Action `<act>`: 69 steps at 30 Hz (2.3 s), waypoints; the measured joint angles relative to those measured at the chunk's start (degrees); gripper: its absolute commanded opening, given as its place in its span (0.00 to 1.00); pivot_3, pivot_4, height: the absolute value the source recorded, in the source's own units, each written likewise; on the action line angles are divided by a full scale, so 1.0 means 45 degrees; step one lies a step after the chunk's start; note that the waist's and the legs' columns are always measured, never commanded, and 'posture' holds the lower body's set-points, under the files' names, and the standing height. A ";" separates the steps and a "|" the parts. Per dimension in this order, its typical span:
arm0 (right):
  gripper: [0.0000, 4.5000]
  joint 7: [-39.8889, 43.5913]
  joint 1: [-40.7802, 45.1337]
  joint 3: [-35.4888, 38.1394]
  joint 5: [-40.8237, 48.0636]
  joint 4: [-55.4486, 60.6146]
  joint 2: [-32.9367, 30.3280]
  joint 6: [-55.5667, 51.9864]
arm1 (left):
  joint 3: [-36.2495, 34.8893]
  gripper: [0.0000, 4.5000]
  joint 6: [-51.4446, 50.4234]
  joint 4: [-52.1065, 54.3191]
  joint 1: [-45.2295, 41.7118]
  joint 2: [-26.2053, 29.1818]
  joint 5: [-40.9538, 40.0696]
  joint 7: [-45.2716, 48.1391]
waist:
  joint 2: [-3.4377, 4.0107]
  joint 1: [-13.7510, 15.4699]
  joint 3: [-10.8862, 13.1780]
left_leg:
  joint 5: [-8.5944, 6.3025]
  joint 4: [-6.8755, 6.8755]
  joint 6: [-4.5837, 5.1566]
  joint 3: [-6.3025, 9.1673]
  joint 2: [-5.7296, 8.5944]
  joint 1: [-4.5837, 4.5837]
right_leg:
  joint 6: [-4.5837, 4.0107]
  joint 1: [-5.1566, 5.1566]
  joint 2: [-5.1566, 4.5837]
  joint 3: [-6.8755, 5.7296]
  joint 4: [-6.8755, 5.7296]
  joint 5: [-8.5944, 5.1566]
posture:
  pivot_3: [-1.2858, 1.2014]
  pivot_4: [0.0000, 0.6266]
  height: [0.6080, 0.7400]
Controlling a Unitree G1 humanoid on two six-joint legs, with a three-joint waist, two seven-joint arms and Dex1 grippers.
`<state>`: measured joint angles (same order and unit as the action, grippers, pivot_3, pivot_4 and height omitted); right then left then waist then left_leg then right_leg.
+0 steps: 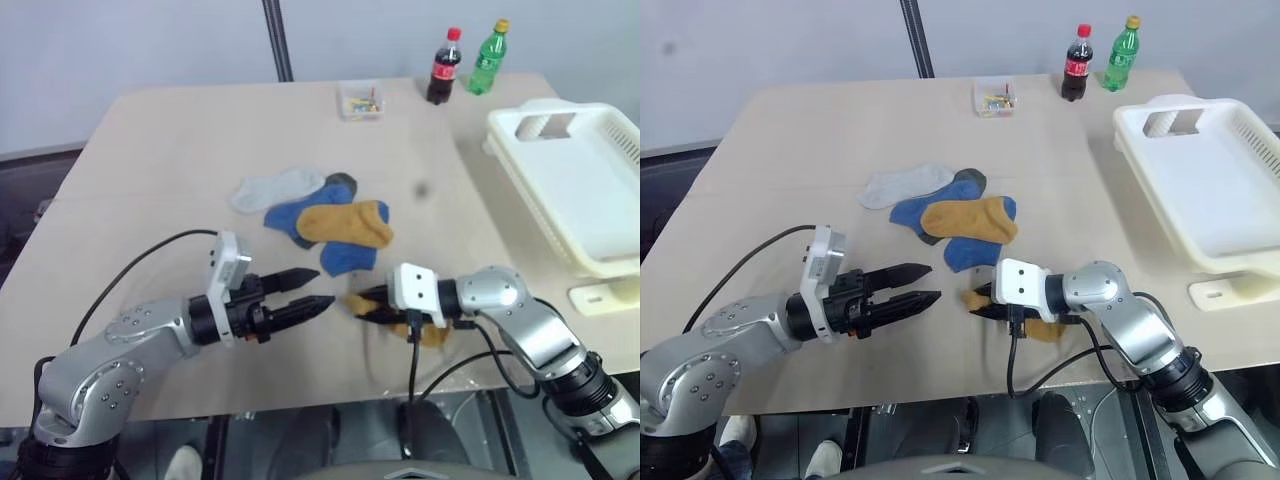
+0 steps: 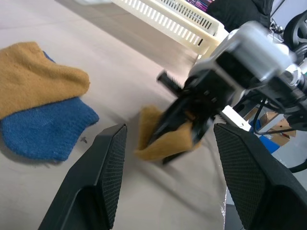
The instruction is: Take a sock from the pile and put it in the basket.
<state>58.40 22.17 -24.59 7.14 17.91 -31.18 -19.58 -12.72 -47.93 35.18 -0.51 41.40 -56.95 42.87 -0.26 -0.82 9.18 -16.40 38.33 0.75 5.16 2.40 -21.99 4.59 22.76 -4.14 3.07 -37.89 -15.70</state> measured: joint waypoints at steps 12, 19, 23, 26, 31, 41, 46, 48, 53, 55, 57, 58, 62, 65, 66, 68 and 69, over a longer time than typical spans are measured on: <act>0.81 0.0258 -0.1185 0.1551 0.2021 0.1169 -0.0762 -0.1024 | 0.0028 0.69 -0.0034 -0.0007 -0.0011 0.0101 -0.0007 0.0115 | -0.0002 0.0027 0.0000 | -0.0002 0.0000 0.0003 0.0004 -0.0001 0.0000 | 0.0000 -0.0007 -0.0004 -0.0005 0.0004 0.0000 | 0.52 0.24 1.00; 0.81 0.1123 -0.2288 0.2618 0.2409 0.1123 -0.3441 -0.1669 | 0.0077 0.69 -0.0034 -0.0111 -0.0072 0.0210 0.0006 0.0156 | -0.0004 -0.0016 0.0005 | -0.0005 -0.0002 0.0011 -0.0008 -0.0001 0.0003 | 0.0000 -0.0009 -0.0003 0.0005 0.0006 0.0000 | 0.52 0.24 1.00; 0.81 0.1440 -0.2288 0.2196 0.1550 0.0729 -0.4157 -0.1181 | 0.0119 0.69 -0.0032 -0.0136 -0.0104 0.0212 0.0032 0.0192 | -0.0004 -0.0018 0.0004 | -0.0023 -0.0004 0.0042 -0.0005 -0.0012 0.0007 | -0.0001 -0.0010 0.0008 -0.0003 0.0004 0.0000 | 0.52 0.24 1.00; 0.81 0.1382 -0.1986 0.1687 0.0403 -0.0065 -0.4126 0.0547 | 0.0325 0.69 -0.0027 -0.0234 -0.0176 0.0215 0.0139 0.0264 | -0.0013 -0.0013 0.0001 | -0.0003 0.0002 0.0006 -0.0014 -0.0006 0.0011 | 0.0001 -0.0022 0.0004 0.0004 0.0007 0.0000 | 0.52 0.24 1.00; 0.81 0.1273 -0.1218 0.1526 -0.0221 -0.1386 -0.3857 0.2274 | 0.0354 0.69 -0.0023 -0.0243 -0.0238 0.0215 0.0146 0.0290 | -0.0021 -0.0021 -0.0001 | -0.0003 0.0005 0.0006 -0.0013 -0.0007 0.0036 | 0.0002 -0.0046 0.0002 0.0004 -0.0003 0.0002 | 0.52 0.24 1.00; 0.81 0.1285 0.0050 0.1661 -0.1113 -0.3885 -0.3849 0.5549 | 0.0478 0.69 0.0040 -0.0242 -0.0250 0.0137 0.0203 0.0234 | -0.0028 0.0028 -0.0001 | -0.0001 0.0008 0.0003 -0.0004 0.0002 0.0033 | 0.0001 -0.0052 -0.0006 -0.0004 0.0000 0.0002 | 0.52 0.24 1.00; 0.81 0.1370 -0.0008 0.3064 0.1209 -0.2893 -0.3612 0.2265 | 0.0403 0.69 0.0427 -0.0239 -0.0239 -0.0165 0.0268 0.0174 | -0.0024 0.0014 0.0006 | -0.0001 0.0005 0.0002 0.0001 -0.0009 0.0008 | -0.0001 -0.0025 -0.0006 -0.0003 0.0004 0.0001 | 0.52 0.24 1.00; 0.81 0.1195 0.0039 0.3513 0.2130 -0.2250 -0.3317 0.0925 | 0.0352 0.69 0.0709 -0.0240 -0.0293 -0.0463 0.0307 -0.0009 | -0.0026 -0.0004 0.0007 | -0.0002 0.0002 0.0002 0.0002 -0.0020 0.0007 | -0.0001 -0.0025 -0.0007 -0.0001 0.0012 0.0001 | 0.52 0.24 1.00; 0.81 -0.1416 0.0970 0.4122 0.3953 -0.2141 -0.0435 -0.3424 | 0.0340 0.69 0.1600 -0.0646 -0.0663 -0.0637 0.1637 -0.0681 | -0.0024 -0.0029 0.0009 | -0.0001 -0.0003 0.0001 -0.0004 -0.0014 0.0007 | -0.0004 -0.0009 0.0004 0.0004 -0.0005 0.0003 | 0.52 0.24 1.00; 0.81 -0.2645 0.1513 0.4153 0.4017 -0.2628 0.0766 -0.4291 | 0.0346 0.69 0.1875 -0.0780 -0.0697 -0.0605 0.2146 -0.0740 | -0.0023 -0.0004 0.0009 | 0.0000 -0.0006 0.0000 -0.0005 -0.0006 0.0000 | -0.0004 0.0003 0.0002 0.0005 -0.0001 0.0002 | 0.52 0.24 1.00; 0.81 -0.3565 0.2063 0.4075 0.3800 -0.3330 0.1720 -0.4537 | 0.0368 0.69 0.2095 -0.1007 -0.0891 -0.0711 0.2463 -0.0872 | -0.0022 -0.0007 0.0010 | 0.0000 -0.0004 -0.0001 -0.0009 0.0006 -0.0019 | -0.0003 0.0024 -0.0002 0.0008 -0.0002 0.0003 | 0.52 0.24 1.00; 0.81 -0.3992 0.2326 0.4066 0.3630 -0.3806 0.2130 -0.4548 | 0.0368 0.69 0.2184 -0.1035 -0.0881 -0.0705 0.2643 -0.0889 | -0.0022 0.0001 0.0010 | 0.0001 -0.0004 -0.0001 -0.0006 0.0009 -0.0025 | -0.0003 0.0028 -0.0004 0.0006 0.0003 0.0003 | 0.52 0.24 1.00; 0.81 -0.5011 0.3068 0.4070 0.2959 -0.5262 0.2767 -0.4303 | 0.0383 0.69 0.2212 -0.1058 -0.0803 -0.0717 0.2804 -0.0887 | -0.0024 -0.0001 0.0008 | 0.0004 0.0015 -0.0002 -0.0003 0.0032 -0.0149 | -0.0001 0.0148 -0.0018 0.0005 -0.0017 0.0004 | 0.52 0.24 1.00; 0.81 -0.5154 0.3201 0.4041 0.2477 -0.5845 0.2697 -0.4170 | 0.0385 0.69 0.2211 -0.1046 -0.0625 -0.0723 0.2820 -0.0888 | -0.0024 -0.0049 0.0008 | 0.0007 0.0010 -0.0006 -0.0006 0.0026 -0.0180 | -0.0001 0.0182 -0.0009 0.0006 -0.0022 0.0004 | 0.52 0.24 1.00; 0.76 -0.5111 0.3197 0.3984 0.2391 -0.5948 0.2646 -0.4175 | 0.0385 0.69 0.2209 -0.1044 -0.0581 -0.0728 0.2818 -0.0893 | -0.0023 -0.0063 0.0008 | 0.0008 0.0007 -0.0007 -0.0006 0.0022 -0.0180 | -0.0002 0.0183 -0.0006 0.0006 -0.0021 0.0004 | 0.52 0.24 1.00; 0.59 -0.4956 0.3162 0.3840 0.2272 -0.5986 0.2590 -0.4240 | 0.0383 0.69 0.2205 -0.1009 -0.0541 -0.0732 0.2799 -0.0929 | -0.0023 -0.0121 0.0008 | 0.0008 0.0007 -0.0008 -0.0010 0.0017 -0.0180 | -0.0001 0.0183 -0.0003 0.0010 -0.0024 0.0004 | 0.52 0.24 1.00; 0.50 -0.4901 0.3158 0.3769 0.2252 -0.5985 0.2575 -0.4267 | 0.0382 0.69 0.2204 -0.0977 -0.0525 -0.0732 0.2786 -0.0934 | -0.0023 -0.0150 0.0008 | 0.0008 0.0008 -0.0008 -0.0009 0.0016 -0.0180 | -0.0001 0.0182 -0.0003 0.0009 -0.0025 0.0004 | 0.52 0.24 1.00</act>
<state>36.34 36.38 -7.63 17.27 -9.02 -19.59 -38.78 -11.00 -38.02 30.79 -2.88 38.11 -44.42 38.67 -0.36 -1.50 9.22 -16.36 38.37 0.71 5.12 2.47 -22.79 4.59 23.58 -4.15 3.11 -38.00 -15.68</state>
